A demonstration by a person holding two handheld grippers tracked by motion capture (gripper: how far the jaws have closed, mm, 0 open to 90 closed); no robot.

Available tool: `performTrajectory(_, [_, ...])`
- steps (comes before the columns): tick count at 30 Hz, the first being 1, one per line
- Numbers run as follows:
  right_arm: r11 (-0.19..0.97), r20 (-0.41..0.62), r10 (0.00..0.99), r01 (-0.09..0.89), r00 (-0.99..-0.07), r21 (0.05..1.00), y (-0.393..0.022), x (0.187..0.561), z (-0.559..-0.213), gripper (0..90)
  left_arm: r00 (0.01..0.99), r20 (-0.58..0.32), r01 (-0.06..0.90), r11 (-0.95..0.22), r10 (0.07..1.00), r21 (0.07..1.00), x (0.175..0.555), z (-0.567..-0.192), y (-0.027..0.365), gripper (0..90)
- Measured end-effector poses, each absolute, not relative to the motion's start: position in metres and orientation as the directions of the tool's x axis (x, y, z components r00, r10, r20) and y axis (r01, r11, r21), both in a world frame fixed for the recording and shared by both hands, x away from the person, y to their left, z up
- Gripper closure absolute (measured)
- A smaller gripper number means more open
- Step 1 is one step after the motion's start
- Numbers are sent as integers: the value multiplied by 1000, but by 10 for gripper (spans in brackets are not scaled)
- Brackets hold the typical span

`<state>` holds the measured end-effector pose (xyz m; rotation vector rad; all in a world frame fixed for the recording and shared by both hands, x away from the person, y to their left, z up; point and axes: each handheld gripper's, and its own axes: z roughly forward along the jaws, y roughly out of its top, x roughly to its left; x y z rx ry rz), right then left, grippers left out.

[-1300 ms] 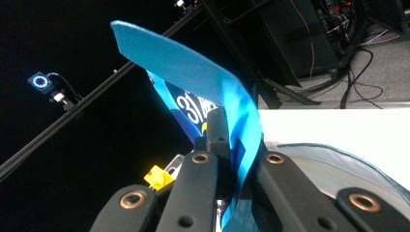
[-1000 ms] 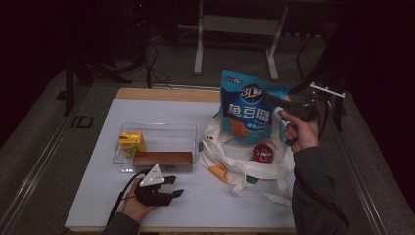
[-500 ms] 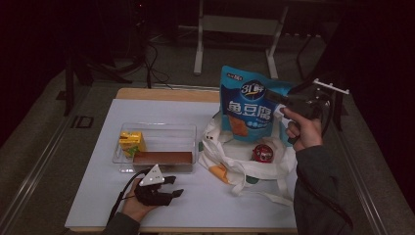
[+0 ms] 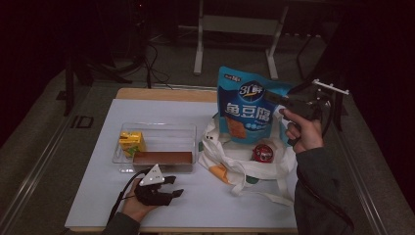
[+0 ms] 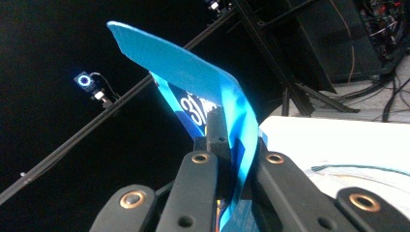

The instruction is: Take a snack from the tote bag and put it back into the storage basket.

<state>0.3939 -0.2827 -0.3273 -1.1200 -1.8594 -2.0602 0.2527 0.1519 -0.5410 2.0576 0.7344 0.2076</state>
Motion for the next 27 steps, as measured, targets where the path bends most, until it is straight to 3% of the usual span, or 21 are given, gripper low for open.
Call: performTrajectory(27, [-208,617,287,581,-733,787,-259,392,-312,898,808,-135,423,-405,573,811,253,-541,152,420])
